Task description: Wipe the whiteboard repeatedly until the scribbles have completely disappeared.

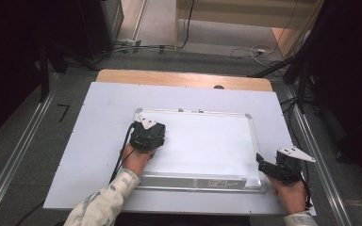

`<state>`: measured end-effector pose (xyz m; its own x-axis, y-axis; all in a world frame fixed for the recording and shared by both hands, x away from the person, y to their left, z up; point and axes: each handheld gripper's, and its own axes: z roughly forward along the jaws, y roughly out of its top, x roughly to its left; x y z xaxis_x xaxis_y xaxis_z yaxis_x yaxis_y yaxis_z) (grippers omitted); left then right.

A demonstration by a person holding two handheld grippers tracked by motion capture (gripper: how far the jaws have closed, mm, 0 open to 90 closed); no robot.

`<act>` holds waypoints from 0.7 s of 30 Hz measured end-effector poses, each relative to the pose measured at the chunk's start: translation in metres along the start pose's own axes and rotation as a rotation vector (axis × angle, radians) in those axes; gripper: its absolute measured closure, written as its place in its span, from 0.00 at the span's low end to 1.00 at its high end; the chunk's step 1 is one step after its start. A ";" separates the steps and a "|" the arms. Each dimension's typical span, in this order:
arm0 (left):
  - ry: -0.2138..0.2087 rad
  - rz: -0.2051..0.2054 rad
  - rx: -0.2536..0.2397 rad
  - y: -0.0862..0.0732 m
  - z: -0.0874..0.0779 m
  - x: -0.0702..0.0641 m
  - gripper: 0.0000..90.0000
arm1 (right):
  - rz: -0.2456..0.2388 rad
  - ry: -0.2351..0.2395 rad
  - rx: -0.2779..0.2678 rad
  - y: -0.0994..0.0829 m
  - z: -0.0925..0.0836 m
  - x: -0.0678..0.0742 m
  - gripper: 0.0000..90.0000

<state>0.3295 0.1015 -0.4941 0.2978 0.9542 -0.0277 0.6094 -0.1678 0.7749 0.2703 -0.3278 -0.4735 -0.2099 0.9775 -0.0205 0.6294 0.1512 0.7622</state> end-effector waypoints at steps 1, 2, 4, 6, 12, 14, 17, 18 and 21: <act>0.001 0.004 0.003 0.000 -0.001 0.000 0.45 | -0.003 -0.001 -0.004 0.000 0.000 0.000 0.22; -0.001 0.008 0.005 -0.002 -0.003 -0.001 0.45 | -0.003 -0.001 -0.004 0.000 0.000 -0.001 0.22; -0.013 0.024 0.007 -0.007 -0.009 -0.003 0.45 | 0.005 -0.003 -0.001 0.000 0.000 -0.001 0.22; -0.030 0.038 0.009 -0.014 -0.017 -0.005 0.45 | 0.005 -0.003 -0.001 0.000 0.000 -0.002 0.22; -0.057 0.059 0.016 -0.031 -0.037 -0.008 0.45 | -0.003 -0.002 -0.002 0.000 0.000 0.000 0.22; -0.056 0.058 0.014 -0.032 -0.038 -0.009 0.45 | 0.001 -0.002 0.000 0.000 0.000 0.000 0.22; -0.049 0.055 0.008 -0.029 -0.034 -0.010 0.45 | -0.002 -0.003 0.003 0.000 0.001 0.000 0.22; -0.044 0.056 0.006 -0.027 -0.031 -0.010 0.45 | -0.003 -0.003 0.001 0.000 0.001 0.001 0.22; -0.014 0.051 -0.003 -0.018 -0.020 -0.008 0.45 | -0.005 -0.002 0.001 0.001 0.001 0.001 0.22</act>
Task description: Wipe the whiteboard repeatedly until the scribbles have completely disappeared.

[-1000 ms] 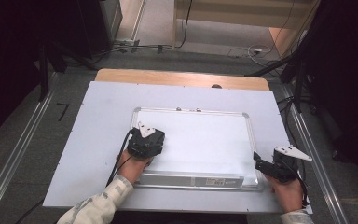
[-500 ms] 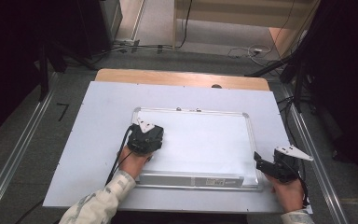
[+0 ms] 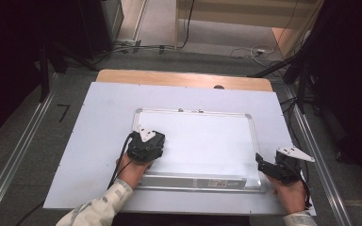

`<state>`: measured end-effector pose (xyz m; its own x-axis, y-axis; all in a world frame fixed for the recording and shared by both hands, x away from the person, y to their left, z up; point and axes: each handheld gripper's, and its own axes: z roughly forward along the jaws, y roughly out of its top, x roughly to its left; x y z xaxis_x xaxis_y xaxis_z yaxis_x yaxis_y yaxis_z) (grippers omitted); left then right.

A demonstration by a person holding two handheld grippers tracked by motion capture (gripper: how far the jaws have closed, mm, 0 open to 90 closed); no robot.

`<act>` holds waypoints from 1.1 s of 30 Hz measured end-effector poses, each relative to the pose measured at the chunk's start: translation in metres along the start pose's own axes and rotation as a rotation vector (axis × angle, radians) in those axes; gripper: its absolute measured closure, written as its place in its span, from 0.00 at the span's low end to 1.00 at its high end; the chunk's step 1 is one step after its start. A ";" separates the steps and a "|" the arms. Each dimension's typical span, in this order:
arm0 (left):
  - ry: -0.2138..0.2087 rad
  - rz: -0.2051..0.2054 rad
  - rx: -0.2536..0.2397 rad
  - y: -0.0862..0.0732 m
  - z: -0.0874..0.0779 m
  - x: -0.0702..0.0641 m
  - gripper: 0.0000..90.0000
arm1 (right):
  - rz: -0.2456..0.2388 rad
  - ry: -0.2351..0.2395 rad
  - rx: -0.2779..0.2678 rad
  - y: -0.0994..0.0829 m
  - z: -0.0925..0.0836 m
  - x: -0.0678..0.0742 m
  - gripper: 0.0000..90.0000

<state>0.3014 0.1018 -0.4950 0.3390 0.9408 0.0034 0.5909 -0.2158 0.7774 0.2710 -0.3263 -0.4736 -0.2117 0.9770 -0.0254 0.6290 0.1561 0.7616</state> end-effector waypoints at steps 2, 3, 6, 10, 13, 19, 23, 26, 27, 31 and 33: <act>0.017 -0.019 -0.002 0.006 0.008 0.005 0.45 | 0.002 0.000 0.000 0.000 0.000 -0.001 0.22; 0.025 -0.030 -0.002 0.009 0.011 0.008 0.45 | 0.004 0.000 0.000 0.000 0.000 -0.001 0.22; 0.038 -0.056 -0.007 0.015 0.018 0.012 0.45 | 0.006 0.002 0.001 -0.001 0.000 -0.002 0.22; 0.032 -0.056 -0.005 0.013 0.015 0.010 0.45 | 0.005 0.003 -0.001 0.000 0.000 -0.002 0.22; 0.009 -0.031 0.000 0.005 0.006 0.006 0.45 | 0.007 0.002 0.001 0.000 0.000 -0.002 0.22; -0.017 -0.021 0.006 -0.008 -0.010 0.000 0.45 | 0.005 0.001 0.002 -0.001 0.000 -0.002 0.22; -0.009 -0.028 0.009 -0.007 -0.008 0.000 0.45 | 0.002 0.000 0.002 0.000 0.000 -0.002 0.22; 0.013 -0.051 0.003 -0.001 -0.001 0.007 0.45 | 0.000 0.001 0.004 0.000 0.000 -0.001 0.22; 0.023 -0.059 0.001 0.002 0.003 0.010 0.45 | 0.000 0.002 0.004 -0.001 0.000 -0.001 0.22; 0.057 -0.095 -0.001 0.011 0.014 0.022 0.44 | 0.006 0.002 0.003 -0.001 0.000 -0.002 0.22; 0.067 -0.102 0.001 0.016 0.019 0.026 0.45 | 0.005 0.001 0.004 -0.001 0.000 -0.003 0.22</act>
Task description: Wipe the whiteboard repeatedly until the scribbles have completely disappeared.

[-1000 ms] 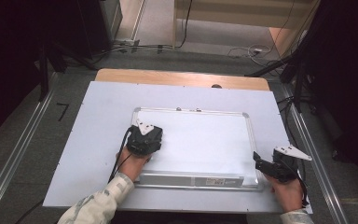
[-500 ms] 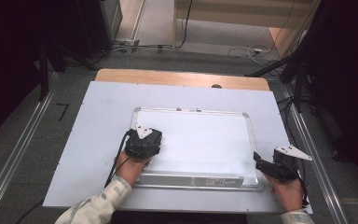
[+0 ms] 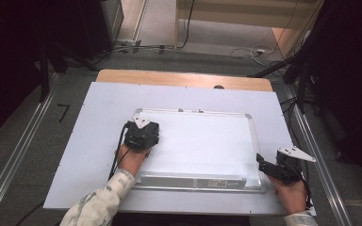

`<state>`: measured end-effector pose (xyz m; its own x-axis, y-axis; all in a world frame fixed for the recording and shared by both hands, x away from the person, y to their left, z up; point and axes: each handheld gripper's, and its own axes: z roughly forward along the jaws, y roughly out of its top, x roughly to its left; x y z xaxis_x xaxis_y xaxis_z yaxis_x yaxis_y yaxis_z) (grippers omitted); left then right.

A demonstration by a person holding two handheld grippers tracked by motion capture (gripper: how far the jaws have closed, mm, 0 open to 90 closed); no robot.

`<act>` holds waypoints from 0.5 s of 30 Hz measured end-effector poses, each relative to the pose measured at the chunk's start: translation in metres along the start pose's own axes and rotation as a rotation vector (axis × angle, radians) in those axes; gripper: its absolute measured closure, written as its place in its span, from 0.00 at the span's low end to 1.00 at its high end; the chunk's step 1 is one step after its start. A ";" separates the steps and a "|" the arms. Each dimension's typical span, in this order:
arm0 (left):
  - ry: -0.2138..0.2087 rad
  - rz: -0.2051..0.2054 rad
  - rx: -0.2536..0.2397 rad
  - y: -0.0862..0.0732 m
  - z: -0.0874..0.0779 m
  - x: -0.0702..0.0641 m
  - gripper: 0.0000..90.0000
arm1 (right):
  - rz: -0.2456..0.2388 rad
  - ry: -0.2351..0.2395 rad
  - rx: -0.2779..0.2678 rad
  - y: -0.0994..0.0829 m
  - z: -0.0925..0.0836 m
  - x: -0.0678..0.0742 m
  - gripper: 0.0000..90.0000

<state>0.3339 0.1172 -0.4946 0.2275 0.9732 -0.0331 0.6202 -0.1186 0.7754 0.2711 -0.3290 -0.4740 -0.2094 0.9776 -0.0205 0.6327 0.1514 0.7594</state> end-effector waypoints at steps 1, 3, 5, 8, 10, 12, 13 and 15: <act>0.007 -0.005 0.000 0.003 0.003 0.001 0.45 | 0.001 0.001 0.000 0.000 0.000 0.000 0.22; 0.018 -0.013 0.000 0.007 0.008 0.004 0.45 | -0.005 0.002 0.000 0.000 0.000 0.000 0.22; 0.030 -0.018 0.005 0.012 0.012 0.007 0.45 | 0.001 0.000 0.001 0.000 0.000 0.001 0.22; 0.042 -0.034 0.006 0.017 0.018 0.010 0.45 | 0.000 0.001 0.001 0.000 0.000 0.000 0.22; 0.049 -0.040 0.007 0.020 0.021 0.012 0.45 | 0.002 0.001 0.001 0.000 0.000 0.000 0.22; 0.055 -0.046 0.006 0.022 0.024 0.013 0.45 | 0.003 0.000 0.004 0.000 0.000 0.000 0.22; 0.054 -0.047 0.007 0.022 0.024 0.014 0.45 | 0.003 -0.001 0.004 0.000 0.000 0.000 0.22; 0.055 -0.048 0.004 0.022 0.024 0.014 0.44 | 0.004 0.000 0.005 0.000 0.000 0.000 0.22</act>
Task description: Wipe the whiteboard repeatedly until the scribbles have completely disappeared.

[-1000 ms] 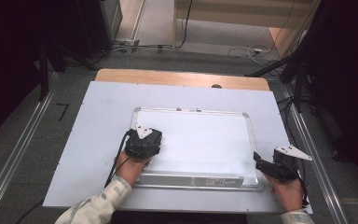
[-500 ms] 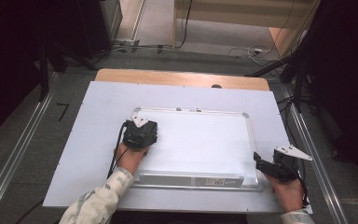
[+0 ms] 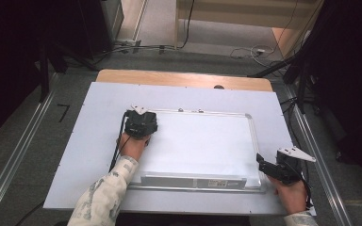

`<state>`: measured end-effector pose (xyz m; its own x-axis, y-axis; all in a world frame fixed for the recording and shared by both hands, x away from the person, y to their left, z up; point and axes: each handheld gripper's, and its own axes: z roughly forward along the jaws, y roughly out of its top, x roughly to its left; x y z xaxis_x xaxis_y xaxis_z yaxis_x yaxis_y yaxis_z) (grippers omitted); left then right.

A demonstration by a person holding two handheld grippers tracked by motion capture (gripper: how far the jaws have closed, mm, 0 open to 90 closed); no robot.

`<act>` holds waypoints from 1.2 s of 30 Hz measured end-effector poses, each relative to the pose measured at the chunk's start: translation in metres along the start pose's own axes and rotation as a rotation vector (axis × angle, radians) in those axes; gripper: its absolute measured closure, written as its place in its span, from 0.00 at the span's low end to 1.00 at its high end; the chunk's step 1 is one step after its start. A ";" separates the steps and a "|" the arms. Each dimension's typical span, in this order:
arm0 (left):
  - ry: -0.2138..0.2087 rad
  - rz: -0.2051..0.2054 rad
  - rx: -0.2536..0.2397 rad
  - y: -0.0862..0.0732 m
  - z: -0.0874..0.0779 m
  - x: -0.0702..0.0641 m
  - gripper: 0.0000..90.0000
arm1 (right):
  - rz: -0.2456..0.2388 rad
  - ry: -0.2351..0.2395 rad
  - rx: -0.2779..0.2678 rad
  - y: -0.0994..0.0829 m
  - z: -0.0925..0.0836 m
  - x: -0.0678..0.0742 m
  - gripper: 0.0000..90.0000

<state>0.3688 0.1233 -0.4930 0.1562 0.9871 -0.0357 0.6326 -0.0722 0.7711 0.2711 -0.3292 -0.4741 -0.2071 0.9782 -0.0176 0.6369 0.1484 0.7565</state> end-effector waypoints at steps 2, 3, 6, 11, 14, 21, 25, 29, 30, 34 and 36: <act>0.004 -0.002 0.003 -0.001 -0.001 0.000 0.45 | 0.000 0.000 0.000 0.000 0.000 0.000 0.22; 0.000 0.000 0.007 -0.001 -0.002 -0.001 0.45 | 0.000 0.000 0.000 0.000 0.000 0.000 0.22; -0.024 0.019 0.014 -0.007 -0.010 -0.002 0.45 | -0.001 0.003 -0.001 0.000 0.000 -0.001 0.22; -0.082 0.062 0.013 -0.027 -0.031 -0.008 0.45 | -0.003 0.002 -0.001 0.000 0.000 0.000 0.22; -0.114 0.091 0.013 -0.039 -0.044 -0.013 0.44 | -0.001 0.001 0.001 0.000 0.000 0.000 0.22; -0.171 0.126 0.020 -0.059 -0.067 -0.026 0.44 | -0.005 -0.001 0.004 0.000 0.001 0.002 0.22; -0.186 0.142 0.024 -0.060 -0.069 -0.030 0.44 | -0.003 -0.001 0.004 0.000 0.001 0.002 0.22; -0.194 0.146 0.026 -0.055 -0.062 -0.034 0.44 | -0.010 0.002 0.003 0.001 0.001 0.003 0.22; -0.195 0.146 0.022 -0.052 -0.059 -0.035 0.44 | -0.010 0.000 0.003 0.001 0.002 0.003 0.22; -0.200 0.143 0.027 -0.040 -0.046 -0.037 0.44 | -0.011 0.003 0.003 0.001 0.001 0.004 0.22; -0.188 0.138 0.028 -0.034 -0.039 -0.034 0.44 | -0.007 0.003 0.005 0.001 0.002 0.003 0.22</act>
<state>0.3126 0.0976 -0.4934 0.3796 0.9237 -0.0515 0.6162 -0.2109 0.7588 0.2724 -0.3263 -0.4744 -0.2143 0.9765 -0.0210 0.6387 0.1563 0.7534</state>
